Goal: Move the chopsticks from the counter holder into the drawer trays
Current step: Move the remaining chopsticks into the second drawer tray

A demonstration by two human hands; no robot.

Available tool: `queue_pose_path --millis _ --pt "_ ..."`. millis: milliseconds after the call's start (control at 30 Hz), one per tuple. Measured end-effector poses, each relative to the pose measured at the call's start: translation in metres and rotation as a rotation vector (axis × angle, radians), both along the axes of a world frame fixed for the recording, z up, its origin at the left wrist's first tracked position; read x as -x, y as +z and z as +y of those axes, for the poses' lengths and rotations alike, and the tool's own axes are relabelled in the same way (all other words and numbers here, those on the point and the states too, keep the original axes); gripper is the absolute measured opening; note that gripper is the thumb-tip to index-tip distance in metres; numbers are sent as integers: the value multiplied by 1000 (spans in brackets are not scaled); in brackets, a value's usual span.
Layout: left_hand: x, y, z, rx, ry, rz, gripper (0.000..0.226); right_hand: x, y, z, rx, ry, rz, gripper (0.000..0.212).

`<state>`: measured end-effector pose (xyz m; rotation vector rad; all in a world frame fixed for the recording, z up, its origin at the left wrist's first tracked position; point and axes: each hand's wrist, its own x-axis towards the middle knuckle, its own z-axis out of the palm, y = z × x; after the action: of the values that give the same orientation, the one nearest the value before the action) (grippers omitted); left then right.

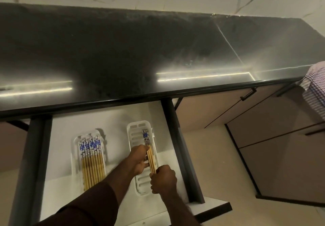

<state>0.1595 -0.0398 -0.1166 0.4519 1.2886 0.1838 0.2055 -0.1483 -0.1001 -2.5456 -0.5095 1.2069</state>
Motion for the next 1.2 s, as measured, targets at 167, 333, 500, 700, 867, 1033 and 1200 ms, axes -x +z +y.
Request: queue_pose_path --millis 167,333,500,700,867,1033,1200 --pt "0 -7 -4 -10 -15 24 31 5 1 1 -14 172 -151 26" --pt "1 -10 -7 -60 -30 33 31 10 -4 1 -8 263 -203 28" --pt "3 -8 -16 -125 -32 46 31 17 -8 0 -17 324 -233 29" --pt "3 -11 -23 -123 -114 67 30 18 -11 2 -28 324 -188 25" --pt "2 -16 -26 -155 -147 114 29 23 -15 1 -45 309 -170 24" --pt "3 -15 -29 -160 -140 140 27 26 -17 4 -12 300 -143 28" --pt "-2 -16 -27 -214 -203 237 20 27 -18 7 13 318 -136 28"
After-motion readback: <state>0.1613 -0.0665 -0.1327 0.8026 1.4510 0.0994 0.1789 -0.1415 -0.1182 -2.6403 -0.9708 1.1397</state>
